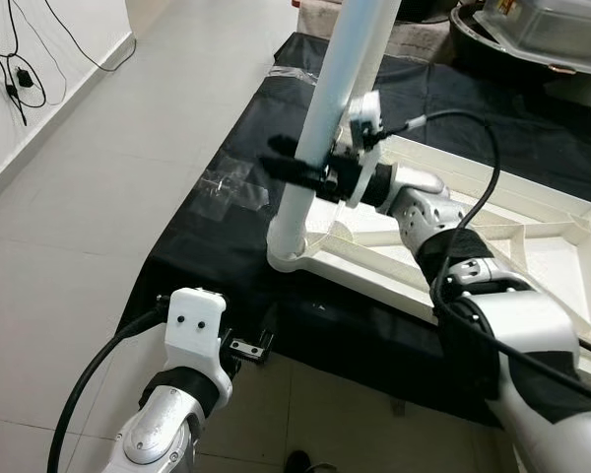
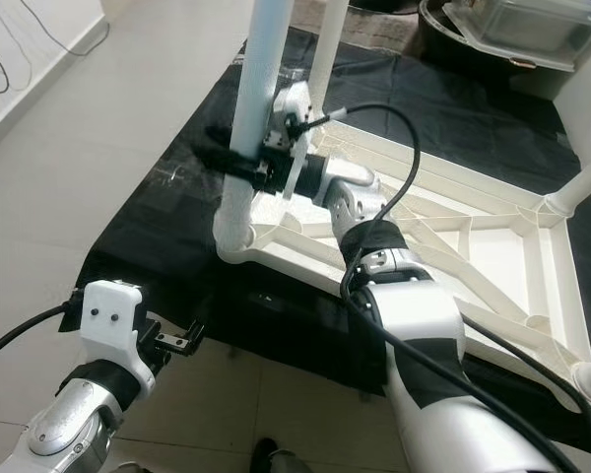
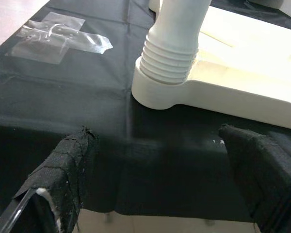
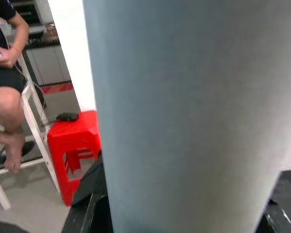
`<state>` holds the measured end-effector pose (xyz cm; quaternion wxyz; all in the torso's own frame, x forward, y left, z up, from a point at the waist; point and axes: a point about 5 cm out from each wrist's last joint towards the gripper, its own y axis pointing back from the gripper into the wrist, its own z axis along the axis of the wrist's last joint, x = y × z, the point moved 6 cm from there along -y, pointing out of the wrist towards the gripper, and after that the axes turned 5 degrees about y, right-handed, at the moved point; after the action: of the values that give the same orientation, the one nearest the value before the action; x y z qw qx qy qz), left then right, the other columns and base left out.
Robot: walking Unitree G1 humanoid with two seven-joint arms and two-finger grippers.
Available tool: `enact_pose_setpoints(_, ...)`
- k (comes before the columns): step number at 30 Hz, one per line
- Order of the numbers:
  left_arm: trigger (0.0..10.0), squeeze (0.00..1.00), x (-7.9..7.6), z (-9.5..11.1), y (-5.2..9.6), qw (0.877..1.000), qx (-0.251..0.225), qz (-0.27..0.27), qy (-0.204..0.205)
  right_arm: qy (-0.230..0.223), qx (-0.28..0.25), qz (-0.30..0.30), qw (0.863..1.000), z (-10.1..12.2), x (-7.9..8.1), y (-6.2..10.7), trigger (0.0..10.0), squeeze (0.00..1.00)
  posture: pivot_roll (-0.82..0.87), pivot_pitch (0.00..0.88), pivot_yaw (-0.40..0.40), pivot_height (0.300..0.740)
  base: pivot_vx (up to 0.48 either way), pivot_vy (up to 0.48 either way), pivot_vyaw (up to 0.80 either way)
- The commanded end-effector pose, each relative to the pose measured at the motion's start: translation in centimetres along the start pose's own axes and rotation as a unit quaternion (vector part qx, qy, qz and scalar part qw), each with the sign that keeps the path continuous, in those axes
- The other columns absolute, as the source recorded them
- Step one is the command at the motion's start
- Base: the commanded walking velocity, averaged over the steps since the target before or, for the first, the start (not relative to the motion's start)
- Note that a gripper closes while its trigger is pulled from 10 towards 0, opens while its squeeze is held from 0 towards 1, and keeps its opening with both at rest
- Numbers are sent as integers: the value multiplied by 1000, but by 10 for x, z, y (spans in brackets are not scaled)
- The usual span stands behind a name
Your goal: Building children table
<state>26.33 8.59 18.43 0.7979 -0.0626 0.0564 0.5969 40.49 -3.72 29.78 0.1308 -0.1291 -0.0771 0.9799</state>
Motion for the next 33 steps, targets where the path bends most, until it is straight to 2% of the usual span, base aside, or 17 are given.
enact_pose_setpoints(1, 10000, 0, -5, -4, 3, 1000, 9, -4, 7, 0, 19, 3, 1000, -10, 2, 2, 10000, 0, 238, 234, -168, 740, 0, 0, 0)
enact_pose_setpoints(10, 10000, 0, -9, -1, 6, 1000, 7, -7, 10, 18, 18, -29, 999, -5, -6, -1, 10000, 0, 233, 249, -169, 740, 0, 0, 0)
enact_pose_setpoints(21, 10000, 0, -15, 1, 8, 1000, 7, -10, 18, 29, 18, -28, 999, -3, -4, -9, 10000, 0, 227, 270, -182, 740, 0, 0, 0)
enact_pose_setpoints(24, 10000, 0, -17, 0, 11, 1000, 10, -9, 22, 15, 17, 26, 999, -5, 10, -13, 10000, 0, 224, 284, -188, 740, 0, 0, 0)
enact_pose_setpoints(25, 10000, 0, -17, 0, 11, 1000, 10, -9, 22, 15, 17, 26, 999, -5, 10, -13, 10000, 0, 224, 284, -188, 740, 0, 0, 0)
enact_pose_setpoints(26, 10000, 0, -18, 0, 12, 1000, 12, -8, 24, 5, 19, 59, 998, -8, 18, -14, 10000, 0, 222, 286, -188, 740, 0, 0, 0)
enact_pose_setpoints(27, 10000, 0, -18, 0, 12, 1000, 12, -8, 24, 5, 19, 59, 998, -8, 18, -14, 10000, 0, 222, 286, -188, 740, 0, 0, 0)
enact_pose_setpoints(30, 10000, 0, -22, -1, 14, 999, 14, -9, 28, -20, 24, 132, 991, -14, 37, -15, 10000, 0, 220, 298, -192, 740, 0, 0, 0)
enact_pose_setpoints(33, 10000, 0, -22, -1, 14, 999, 14, -9, 28, -23, 27, 141, 989, -15, 39, -16, 10000, 0, 220, 298, -192, 740, 0, 0, 0)
